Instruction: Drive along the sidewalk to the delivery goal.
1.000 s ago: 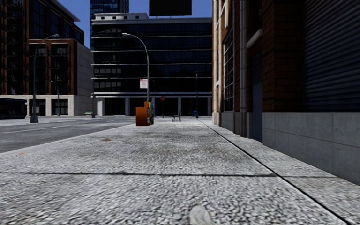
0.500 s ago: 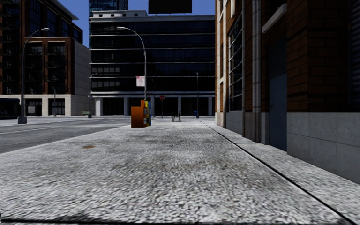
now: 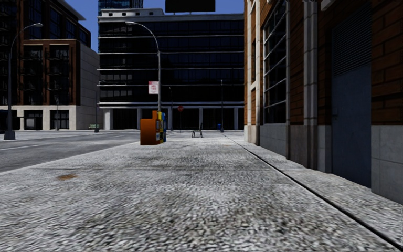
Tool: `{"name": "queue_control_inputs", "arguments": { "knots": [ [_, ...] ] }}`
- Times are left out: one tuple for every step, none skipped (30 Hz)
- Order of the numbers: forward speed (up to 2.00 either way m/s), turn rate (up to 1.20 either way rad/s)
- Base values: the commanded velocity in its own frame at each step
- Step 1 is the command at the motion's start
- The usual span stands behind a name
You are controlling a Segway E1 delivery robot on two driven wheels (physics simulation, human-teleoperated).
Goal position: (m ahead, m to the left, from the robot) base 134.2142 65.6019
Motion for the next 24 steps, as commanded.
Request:
{"name": "queue_control_inputs", "arguments": {
  "knots": [
    [2.0, 0.0],
    [2.0, 0.0],
    [2.0, 0.0],
    [2.0, 0.0],
    [2.0, 0.0],
    [2.0, 0.0],
    [2.0, 0.0],
    [2.0, 0.0],
    [2.0, 0.0],
    [2.0, 0.0],
    [2.0, 0.0],
    [2.0, -0.31],
    [2.0, -0.31],
    [2.0, -0.78],
    [2.0, -0.94],
    [2.0, -1.0],
    [2.0, 0.0],
    [2.0, 0.0],
    [2.0, 0.0],
    [2.0, 0.0],
    [2.0, 0.0],
    [2.0, 0.0],
    [2.0, 0.0],
    [2.0, 0.0]
  ]
}}
